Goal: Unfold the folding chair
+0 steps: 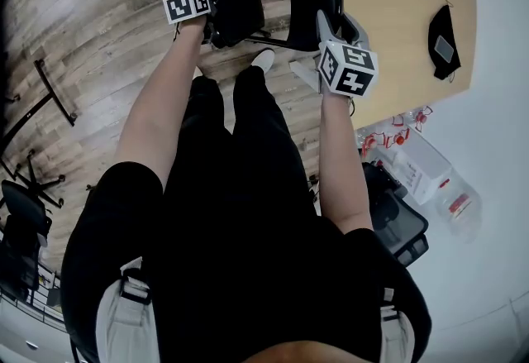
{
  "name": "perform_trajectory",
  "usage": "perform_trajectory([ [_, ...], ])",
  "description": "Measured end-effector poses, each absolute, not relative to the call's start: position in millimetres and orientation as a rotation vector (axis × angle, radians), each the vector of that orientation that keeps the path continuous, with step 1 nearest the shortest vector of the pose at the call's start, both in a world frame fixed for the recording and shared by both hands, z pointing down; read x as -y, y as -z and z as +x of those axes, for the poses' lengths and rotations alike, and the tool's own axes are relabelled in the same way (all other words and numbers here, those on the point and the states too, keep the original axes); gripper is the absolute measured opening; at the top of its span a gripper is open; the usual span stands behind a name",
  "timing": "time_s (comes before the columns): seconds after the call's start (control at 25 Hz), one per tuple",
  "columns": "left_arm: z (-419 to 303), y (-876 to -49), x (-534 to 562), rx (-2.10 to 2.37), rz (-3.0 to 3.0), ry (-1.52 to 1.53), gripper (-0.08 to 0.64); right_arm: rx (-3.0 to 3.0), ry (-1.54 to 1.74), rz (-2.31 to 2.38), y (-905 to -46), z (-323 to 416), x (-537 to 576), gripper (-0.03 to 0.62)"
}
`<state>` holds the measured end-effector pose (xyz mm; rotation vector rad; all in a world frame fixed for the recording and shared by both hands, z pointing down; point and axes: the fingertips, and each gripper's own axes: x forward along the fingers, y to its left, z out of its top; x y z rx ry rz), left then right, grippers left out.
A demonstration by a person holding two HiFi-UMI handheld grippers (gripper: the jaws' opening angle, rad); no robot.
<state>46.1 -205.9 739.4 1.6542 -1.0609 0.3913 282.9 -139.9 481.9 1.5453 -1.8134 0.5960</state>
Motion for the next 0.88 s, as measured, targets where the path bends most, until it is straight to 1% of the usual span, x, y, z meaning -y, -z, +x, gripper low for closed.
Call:
perform_trajectory([
  [0.56, -16, -790, 192, 0.965, 1.659, -0.269, 0.23, 1.725, -0.637, 1.555, -517, 306, 145, 0.166],
  [0.88, -46, -814, 186, 0.895, 1.661, -0.194, 0.232, 1.701, -0.646, 1.55, -531, 301, 146, 0.169],
])
